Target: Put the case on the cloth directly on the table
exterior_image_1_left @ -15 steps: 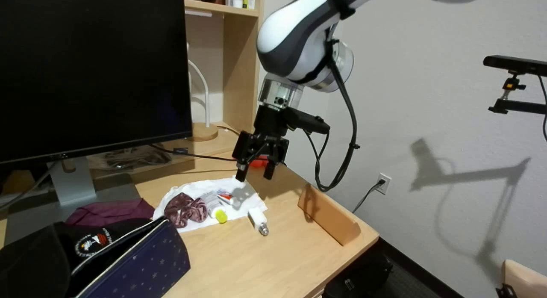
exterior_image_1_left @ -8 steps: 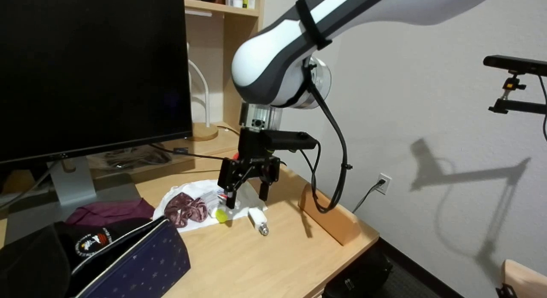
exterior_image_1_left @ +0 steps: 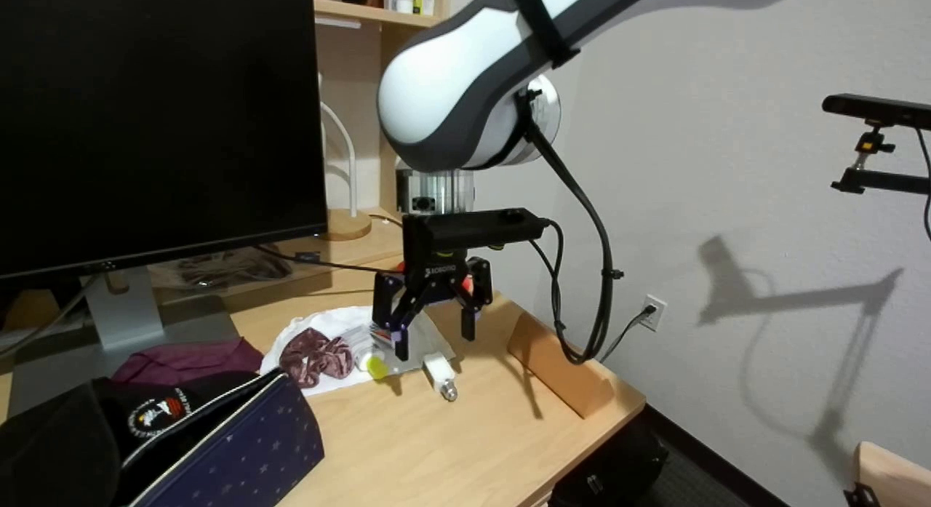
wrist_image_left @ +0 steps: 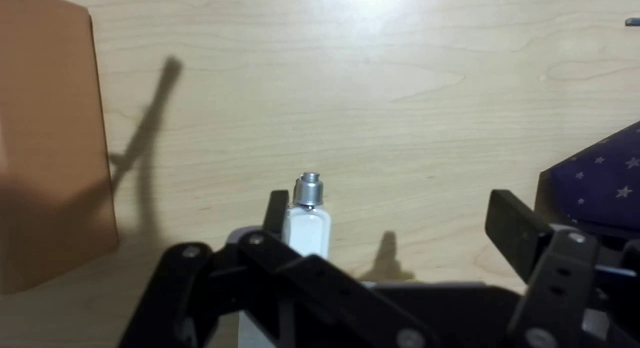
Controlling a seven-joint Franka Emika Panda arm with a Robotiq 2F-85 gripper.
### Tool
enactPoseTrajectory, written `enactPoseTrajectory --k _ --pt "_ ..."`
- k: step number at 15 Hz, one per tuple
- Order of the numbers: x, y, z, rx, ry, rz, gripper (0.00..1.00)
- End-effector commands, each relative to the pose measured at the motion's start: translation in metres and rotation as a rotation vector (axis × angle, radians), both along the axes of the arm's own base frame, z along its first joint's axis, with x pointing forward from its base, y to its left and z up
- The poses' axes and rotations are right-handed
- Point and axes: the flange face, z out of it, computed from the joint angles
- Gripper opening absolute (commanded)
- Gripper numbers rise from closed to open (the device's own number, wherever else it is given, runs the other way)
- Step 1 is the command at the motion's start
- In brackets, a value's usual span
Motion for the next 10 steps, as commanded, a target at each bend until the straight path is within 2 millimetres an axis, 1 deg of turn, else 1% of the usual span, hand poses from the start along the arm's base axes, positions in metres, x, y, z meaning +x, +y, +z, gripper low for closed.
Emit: enactPoseTrajectory --k 1,5,6,7,10 --pt "-0.001 0.0 0.001 -0.003 -0.017 0.003 1.0" --pt "-0.003 0.001 0.001 -0.003 -0.048 0.004 1.0" --pt "0.003 0.007 0.003 -0.018 -0.077 0.046 1.0" --pt "0.001 0.007 0.004 -0.018 -0.091 0.062 1.0" --pt "-0.016 -0.001 0.006 -0.072 -0.179 0.072 1.0"
